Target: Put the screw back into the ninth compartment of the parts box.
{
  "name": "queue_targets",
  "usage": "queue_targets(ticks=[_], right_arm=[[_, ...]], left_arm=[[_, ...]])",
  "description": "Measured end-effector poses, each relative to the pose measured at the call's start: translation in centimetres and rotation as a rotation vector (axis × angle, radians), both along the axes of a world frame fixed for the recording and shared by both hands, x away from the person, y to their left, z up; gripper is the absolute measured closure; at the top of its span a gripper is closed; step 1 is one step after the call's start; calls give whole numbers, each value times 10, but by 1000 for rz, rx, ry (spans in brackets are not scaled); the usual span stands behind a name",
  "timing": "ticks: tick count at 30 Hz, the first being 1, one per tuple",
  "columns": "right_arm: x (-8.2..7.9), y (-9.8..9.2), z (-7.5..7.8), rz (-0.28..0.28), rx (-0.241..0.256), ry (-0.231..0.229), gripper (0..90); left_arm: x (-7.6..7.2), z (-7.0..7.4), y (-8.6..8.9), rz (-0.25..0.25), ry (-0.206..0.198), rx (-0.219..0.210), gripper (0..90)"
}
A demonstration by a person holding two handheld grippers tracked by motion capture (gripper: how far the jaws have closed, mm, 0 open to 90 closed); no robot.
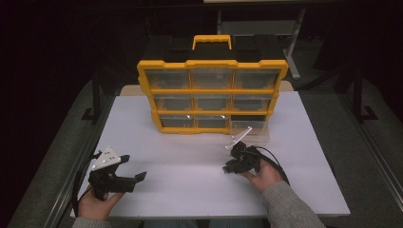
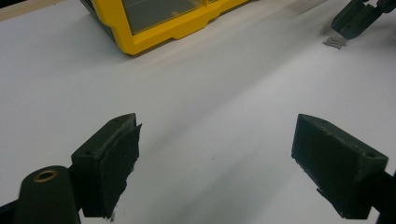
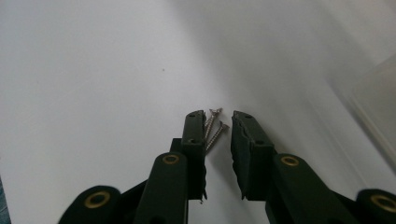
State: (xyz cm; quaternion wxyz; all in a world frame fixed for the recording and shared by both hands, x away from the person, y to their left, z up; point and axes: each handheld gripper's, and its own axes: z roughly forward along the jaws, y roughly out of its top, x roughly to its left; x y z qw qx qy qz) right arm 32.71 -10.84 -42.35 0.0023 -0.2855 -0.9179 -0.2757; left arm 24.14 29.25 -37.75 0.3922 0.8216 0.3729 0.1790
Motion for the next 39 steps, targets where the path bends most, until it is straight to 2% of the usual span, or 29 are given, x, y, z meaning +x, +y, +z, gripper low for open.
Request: queue_targets(ticks=[20,22,27,29,37,39], right_arm=[[2,7,-5,-15,-34,3,804],[2,8,-6,-9,-43,-1,807],[0,9,-7,15,-63,-42,850],[0,9,-7,22,-66,-45,860],[4,6,-7,54,-52,-47,864],[3,5,-4,64,-35,-48,865]], left_arm=[[0,2,2,-5,-9,17,148],[-1,2,2,4,-7,6,148],[-1,2,3,-1,-13,13,148],[-1,2,3,-1,-13,14,148],[-1,2,2,-1,-7,16,149],[-1,2,2,0,-7,13,149]])
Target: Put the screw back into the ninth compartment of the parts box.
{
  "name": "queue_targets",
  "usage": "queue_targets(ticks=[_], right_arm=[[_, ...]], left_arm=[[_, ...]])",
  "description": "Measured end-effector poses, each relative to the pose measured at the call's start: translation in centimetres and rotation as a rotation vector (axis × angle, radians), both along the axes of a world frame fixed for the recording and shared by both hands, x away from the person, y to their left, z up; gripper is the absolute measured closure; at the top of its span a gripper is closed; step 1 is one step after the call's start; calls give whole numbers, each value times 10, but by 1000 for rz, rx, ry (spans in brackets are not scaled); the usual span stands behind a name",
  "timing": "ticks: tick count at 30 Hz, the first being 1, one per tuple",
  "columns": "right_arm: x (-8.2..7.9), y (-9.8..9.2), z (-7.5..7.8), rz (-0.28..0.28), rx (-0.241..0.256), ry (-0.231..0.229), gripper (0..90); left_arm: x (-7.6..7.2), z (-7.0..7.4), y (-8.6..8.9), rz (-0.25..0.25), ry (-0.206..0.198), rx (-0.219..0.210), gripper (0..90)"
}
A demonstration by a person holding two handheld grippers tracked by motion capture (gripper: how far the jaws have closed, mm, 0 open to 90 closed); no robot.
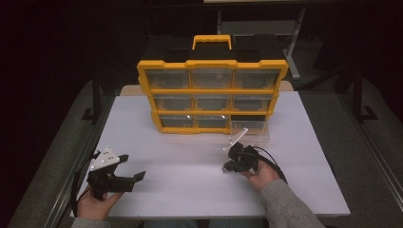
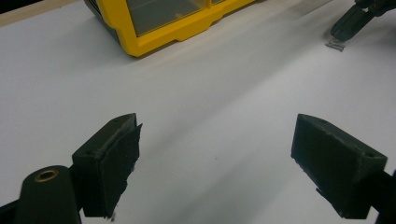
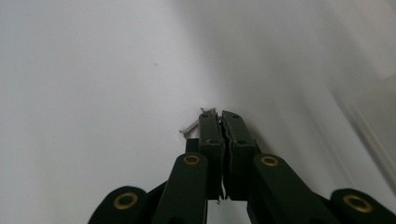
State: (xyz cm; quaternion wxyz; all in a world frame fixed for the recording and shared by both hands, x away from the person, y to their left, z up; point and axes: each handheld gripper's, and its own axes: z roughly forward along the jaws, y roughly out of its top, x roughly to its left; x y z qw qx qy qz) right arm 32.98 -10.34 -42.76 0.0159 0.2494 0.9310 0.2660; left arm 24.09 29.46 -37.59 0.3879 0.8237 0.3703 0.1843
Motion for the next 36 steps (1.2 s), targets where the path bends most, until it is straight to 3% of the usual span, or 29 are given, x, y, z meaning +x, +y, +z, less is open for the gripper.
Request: queue_targets(ticks=[7,19,30,36], right_arm=[[-1,-3,16,42,50,1,867],[11,-19,59,102,120,6,869],[25,-35,101,100,158,3,870],[35,-44,121,103,167,-24,870]], left_arm=[[0,0,0,-3,-6,1,149],[1,-1,-2,-1,-1,0,149],[1,-2,-3,1,-2,-7,150],[1,-2,-3,9,-3,-18,149]])
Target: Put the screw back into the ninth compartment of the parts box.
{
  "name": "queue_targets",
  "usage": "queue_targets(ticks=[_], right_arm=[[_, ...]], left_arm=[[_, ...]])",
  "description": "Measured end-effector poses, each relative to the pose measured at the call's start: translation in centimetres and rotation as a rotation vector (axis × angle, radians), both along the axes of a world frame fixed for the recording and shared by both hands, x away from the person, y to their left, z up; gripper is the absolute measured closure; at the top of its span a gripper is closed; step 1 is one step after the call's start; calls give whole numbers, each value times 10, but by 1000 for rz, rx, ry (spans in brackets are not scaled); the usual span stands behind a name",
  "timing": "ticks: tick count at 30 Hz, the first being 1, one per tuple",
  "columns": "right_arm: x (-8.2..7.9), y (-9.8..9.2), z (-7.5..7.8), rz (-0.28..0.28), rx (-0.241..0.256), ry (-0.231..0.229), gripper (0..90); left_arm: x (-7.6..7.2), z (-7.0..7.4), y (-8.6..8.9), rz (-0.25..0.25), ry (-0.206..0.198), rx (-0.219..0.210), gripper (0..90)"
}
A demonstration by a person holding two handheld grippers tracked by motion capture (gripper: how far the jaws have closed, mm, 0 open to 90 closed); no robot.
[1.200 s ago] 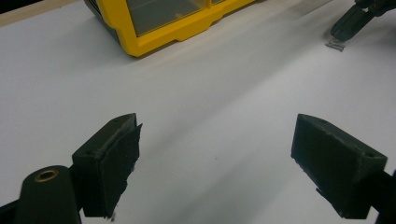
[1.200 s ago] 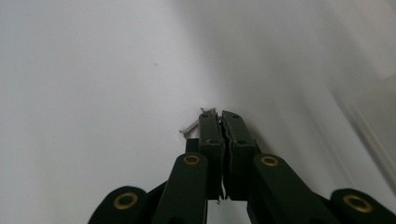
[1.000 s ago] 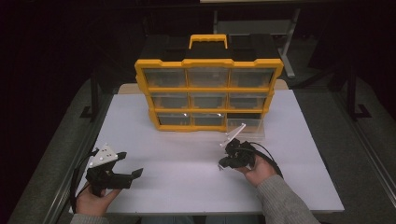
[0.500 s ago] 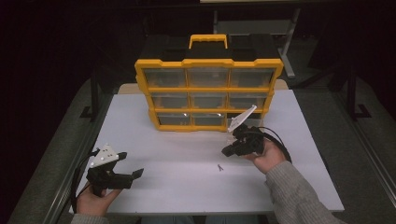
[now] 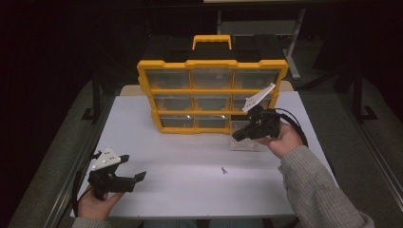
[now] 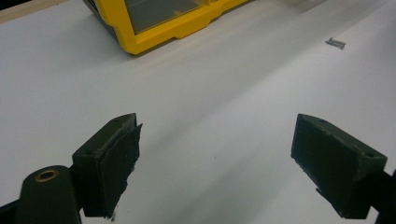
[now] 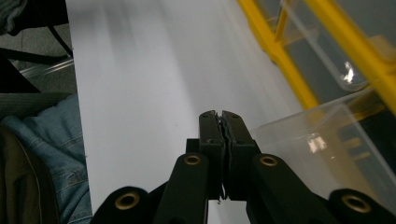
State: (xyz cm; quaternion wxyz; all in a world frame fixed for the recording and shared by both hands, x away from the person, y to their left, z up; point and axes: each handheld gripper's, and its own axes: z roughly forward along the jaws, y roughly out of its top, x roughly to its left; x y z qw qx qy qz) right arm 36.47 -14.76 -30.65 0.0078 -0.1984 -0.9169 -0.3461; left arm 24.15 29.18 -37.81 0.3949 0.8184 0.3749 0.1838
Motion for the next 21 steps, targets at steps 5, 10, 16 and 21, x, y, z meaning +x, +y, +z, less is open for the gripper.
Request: queue_targets(ticks=[5,10,16,21], right_arm=[[7,-6,12,-18,-2,-3,870],[20,-15,23,-42,-16,-26,870],[31,-23,13,-68,-37,-33,869],[34,-27,0,-98,-47,-10,867]], left_arm=[[0,0,1,-5,1,11,149],[0,1,1,-7,1,15,149],[0,1,2,-9,-1,17,149],[0,0,2,-11,0,18,149]])
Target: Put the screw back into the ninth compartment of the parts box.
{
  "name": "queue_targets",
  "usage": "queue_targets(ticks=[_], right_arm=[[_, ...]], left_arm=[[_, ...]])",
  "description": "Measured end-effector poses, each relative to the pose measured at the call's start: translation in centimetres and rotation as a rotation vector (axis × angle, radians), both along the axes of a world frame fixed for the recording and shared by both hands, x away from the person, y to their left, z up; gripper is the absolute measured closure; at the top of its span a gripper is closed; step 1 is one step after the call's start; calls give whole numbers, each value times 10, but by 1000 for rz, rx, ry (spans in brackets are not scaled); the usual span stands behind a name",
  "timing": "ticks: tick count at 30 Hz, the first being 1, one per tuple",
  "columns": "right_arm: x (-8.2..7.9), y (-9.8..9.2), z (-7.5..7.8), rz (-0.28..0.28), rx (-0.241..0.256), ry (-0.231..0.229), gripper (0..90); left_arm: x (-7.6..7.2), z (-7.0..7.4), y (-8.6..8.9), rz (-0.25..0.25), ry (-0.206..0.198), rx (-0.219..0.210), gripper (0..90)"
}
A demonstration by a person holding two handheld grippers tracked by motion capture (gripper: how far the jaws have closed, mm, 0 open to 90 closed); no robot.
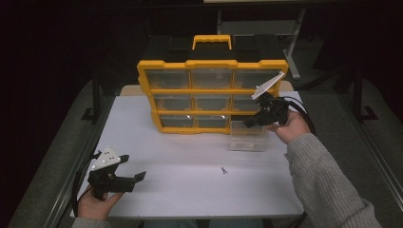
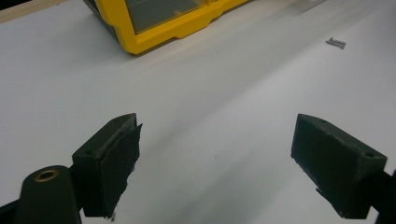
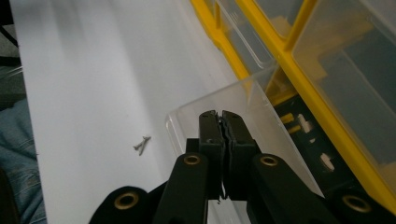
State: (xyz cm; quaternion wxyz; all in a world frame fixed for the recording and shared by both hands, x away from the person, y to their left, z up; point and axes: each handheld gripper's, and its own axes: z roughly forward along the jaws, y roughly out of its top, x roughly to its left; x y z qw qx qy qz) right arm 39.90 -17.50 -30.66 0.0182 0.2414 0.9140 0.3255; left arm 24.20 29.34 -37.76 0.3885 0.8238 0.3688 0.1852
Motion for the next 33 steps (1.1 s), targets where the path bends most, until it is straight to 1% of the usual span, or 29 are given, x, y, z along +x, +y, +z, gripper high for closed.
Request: queue_targets(ticks=[2,3,4,5,6,8,11,12,15,16,21,23,24,25,26,28,30,32,33], right_arm=[[1,0,-2,-3,-5,1,866],[1,-1,-5,-3,-13,0,866],[2,-2,-8,-2,-11,-3,866],[2,-2,-12,-5,-8,-5,865],[3,-2,-16,-6,-9,8,864],[3,-2,-22,-15,-33,7,863],[3,-2,-26,-21,-35,13,861],[4,-2,-31,-23,-43,22,861],[4,-3,-33,-29,-45,19,857],[5,-2,-34,-42,-48,29,812],[5,-2,-31,-44,-38,16,803],[4,-2,-29,-43,-30,8,797],[3,-2,-27,-42,-15,1,794],[2,-1,-26,-42,-11,0,790],[0,-1,-23,-46,-7,-3,785],[-4,1,-18,-49,10,9,770],[-6,2,-15,-47,13,3,764],[-12,5,-11,-36,29,8,737],[-18,8,-8,-31,34,7,721]], left_arm=[[0,0,0,1,2,-1,149],[0,0,0,1,3,-2,149],[0,0,0,-1,3,5,149],[0,0,0,0,3,2,149],[0,0,0,1,5,1,149],[0,0,0,1,6,1,150],[0,0,0,-1,5,3,149],[0,0,0,-1,3,5,149],[0,0,0,-1,3,5,149],[0,0,0,2,6,1,149],[0,0,0,0,5,-1,149],[0,-1,0,1,4,-1,149],[0,0,0,1,8,-2,149],[0,0,1,-1,4,-1,149],[0,0,1,-1,4,2,149],[0,1,1,-3,3,5,149],[0,1,1,-3,2,5,149],[0,0,0,-2,3,3,149],[0,0,0,-3,2,4,149]])
